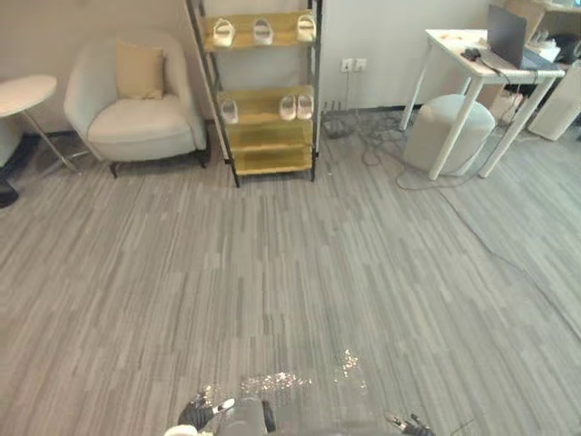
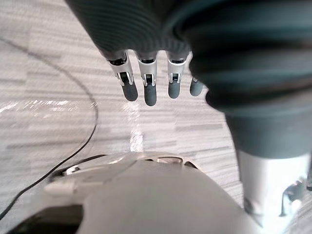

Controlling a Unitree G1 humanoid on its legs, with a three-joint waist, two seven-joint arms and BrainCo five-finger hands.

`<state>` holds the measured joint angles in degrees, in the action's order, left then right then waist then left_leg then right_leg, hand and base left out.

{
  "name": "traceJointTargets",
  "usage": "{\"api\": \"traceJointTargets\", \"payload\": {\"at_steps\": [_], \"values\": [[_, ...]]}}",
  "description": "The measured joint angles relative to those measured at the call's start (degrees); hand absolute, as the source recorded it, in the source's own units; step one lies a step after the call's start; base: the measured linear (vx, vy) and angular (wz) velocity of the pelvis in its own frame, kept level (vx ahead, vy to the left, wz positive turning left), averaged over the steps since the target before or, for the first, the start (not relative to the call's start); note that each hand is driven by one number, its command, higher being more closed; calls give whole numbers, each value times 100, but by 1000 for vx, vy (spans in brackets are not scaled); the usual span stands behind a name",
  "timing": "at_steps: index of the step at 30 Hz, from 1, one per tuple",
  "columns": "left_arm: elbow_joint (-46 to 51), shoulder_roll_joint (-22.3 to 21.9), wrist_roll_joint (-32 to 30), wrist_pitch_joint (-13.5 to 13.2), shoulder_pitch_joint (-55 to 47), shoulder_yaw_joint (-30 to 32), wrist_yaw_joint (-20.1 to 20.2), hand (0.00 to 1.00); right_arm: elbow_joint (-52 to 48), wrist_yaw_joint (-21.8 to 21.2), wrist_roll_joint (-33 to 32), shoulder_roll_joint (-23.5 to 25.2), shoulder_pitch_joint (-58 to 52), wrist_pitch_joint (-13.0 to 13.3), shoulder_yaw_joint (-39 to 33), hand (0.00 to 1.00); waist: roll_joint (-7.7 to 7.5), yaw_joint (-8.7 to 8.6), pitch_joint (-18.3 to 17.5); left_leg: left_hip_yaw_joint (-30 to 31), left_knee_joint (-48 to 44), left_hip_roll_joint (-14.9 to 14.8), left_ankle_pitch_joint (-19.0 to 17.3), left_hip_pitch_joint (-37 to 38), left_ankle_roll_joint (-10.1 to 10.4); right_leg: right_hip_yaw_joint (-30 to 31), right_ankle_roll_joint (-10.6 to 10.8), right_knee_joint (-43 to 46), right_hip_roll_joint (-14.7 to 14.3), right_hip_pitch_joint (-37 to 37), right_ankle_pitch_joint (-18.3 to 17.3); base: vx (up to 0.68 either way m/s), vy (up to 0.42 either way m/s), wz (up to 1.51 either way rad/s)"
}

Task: Organize the slippers on the shoe rack

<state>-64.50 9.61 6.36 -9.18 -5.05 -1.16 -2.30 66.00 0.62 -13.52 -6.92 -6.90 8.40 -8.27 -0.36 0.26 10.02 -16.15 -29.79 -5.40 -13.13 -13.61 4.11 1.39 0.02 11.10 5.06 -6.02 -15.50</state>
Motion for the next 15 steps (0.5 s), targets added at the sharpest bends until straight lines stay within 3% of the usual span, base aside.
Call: {"api": "traceJointTargets", "payload": {"at_steps": [1,2,3,4,6,8,9,10,11,13,15], "values": [[-5,-37,-1,-2,-2,-14,-8,0,0,3,-2,-33,10,3,0,0,69,0,-42,150,604,25,182,25,80,27,75,-50,12,13,-44,277,241,-22],[-24,-86,8,-7,-13,-48,-15,0,12,5,3,-112,13,1,28,0,173,25,-72,250,952,7,425,21,23,57,189,-35,-10,29,-130,343,281,-22],[-42,-32,40,-1,-22,-49,-11,0,17,7,5,-106,18,-7,36,0,120,27,-149,238,818,171,456,-25,-286,103,312,84,128,28,-324,479,320,-12],[-64,51,38,10,-34,-54,-11,0,13,4,9,1,-27,-4,2,0,-26,18,-248,188,822,358,301,-28,-349,118,412,358,306,77,-382,456,250,-3],[-155,80,36,86,48,-88,-22,0,-2,-2,10,39,-26,1,-70,0,-111,12,-275,126,1004,552,164,171,-443,290,541,1597,418,615,-323,491,242,3],[-173,134,-17,112,76,-245,-22,0,-8,-13,12,83,-44,-16,-83,0,-135,-24,-261,136,1351,718,104,842,-504,486,964,3690,386,1282,104,570,258,18],[-173,143,-25,117,73,-306,-23,0,-12,-18,17,85,-53,-17,-81,0,-120,-32,-247,156,1430,744,46,1078,-520,409,950,4193,382,1432,129,554,156,14],[-172,149,-75,122,128,-340,-23,0,-13,-22,41,66,-22,-18,-80,0,-151,-24,-182,223,1672,785,37,1562,-533,74,750,4734,423,1623,13,555,105,8],[-172,145,-81,124,175,-382,-21,0,-18,-25,89,55,-2,-16,-76,0,-83,-35,-135,289,1858,774,38,1849,-531,-256,552,4830,450,1742,-101,637,84,15],[-131,112,-70,122,291,-441,-14,0,-102,-24,232,0,68,-1,-72,0,-15,-79,-93,302,2105,597,15,2282,-476,-1072,283,4305,468,2119,-353,527,4,14],[-120,5,-60,117,397,-441,-4,0,-243,-56,236,-57,128,14,-51,0,108,-121,-19,303,2145,319,-95,2508,-290,-1382,253,3223,255,2487,-308,405,-71,4]]}}
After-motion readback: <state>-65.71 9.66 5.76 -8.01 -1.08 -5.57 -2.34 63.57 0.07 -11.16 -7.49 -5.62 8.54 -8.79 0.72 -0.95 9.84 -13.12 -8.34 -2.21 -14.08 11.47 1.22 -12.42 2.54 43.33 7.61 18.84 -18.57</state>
